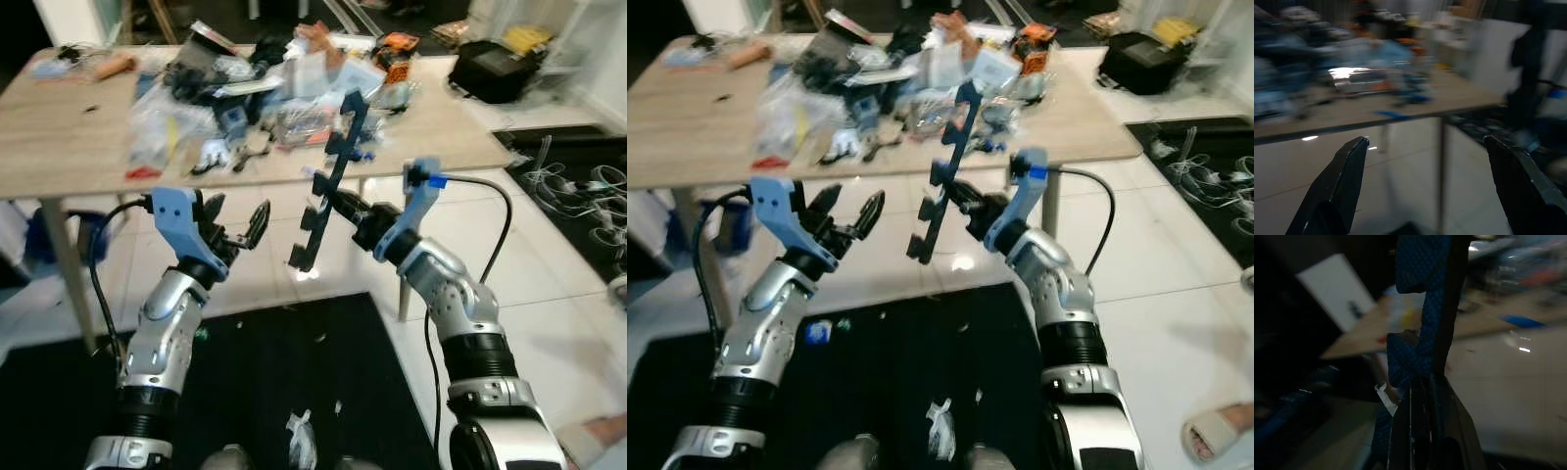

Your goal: Picking trash to rubbish bin

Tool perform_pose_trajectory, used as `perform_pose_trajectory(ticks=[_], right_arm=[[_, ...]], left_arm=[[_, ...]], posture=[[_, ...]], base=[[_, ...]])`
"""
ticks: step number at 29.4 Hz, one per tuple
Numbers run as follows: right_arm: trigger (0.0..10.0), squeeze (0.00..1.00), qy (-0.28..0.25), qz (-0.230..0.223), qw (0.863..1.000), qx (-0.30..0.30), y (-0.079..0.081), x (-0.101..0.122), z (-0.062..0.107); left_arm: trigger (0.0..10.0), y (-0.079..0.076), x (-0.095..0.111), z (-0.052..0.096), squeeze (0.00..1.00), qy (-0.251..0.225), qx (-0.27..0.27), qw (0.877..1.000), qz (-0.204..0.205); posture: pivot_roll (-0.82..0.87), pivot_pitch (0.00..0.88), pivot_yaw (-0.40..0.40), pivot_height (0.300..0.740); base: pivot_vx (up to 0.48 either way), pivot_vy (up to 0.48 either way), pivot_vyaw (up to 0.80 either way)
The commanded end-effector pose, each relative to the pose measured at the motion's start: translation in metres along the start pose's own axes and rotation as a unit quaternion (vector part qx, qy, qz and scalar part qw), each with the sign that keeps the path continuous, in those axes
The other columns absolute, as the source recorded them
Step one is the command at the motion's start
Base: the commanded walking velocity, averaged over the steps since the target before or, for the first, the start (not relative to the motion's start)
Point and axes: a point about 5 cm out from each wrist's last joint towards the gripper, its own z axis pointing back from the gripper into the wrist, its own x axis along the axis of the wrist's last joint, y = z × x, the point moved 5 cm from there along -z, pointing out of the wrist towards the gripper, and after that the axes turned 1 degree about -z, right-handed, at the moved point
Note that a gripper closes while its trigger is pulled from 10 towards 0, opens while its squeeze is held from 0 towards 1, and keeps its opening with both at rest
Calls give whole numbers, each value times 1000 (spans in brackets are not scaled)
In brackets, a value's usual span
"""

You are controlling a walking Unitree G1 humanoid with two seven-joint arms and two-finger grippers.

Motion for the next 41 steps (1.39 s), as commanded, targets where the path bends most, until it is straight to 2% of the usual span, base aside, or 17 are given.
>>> perform_pose_trajectory(ticks=[1, 41], right_arm=[[10000, 0, 0, 1, 1000, -9, -4, 1, 1], [10000, 0, 14, 2, 1000, -14, -7, -5, 0]], left_arm=[[10000, -5, -1, -1, 0, 1, -11, 1000, -3], [10000, -12, -4, -3, 0, 2, -44, 999, -9]], posture=[[-53, 0, -12, 740], [-42, 0, -17, 740]], base=[[0, 0, -775], [0, 0, -769]])
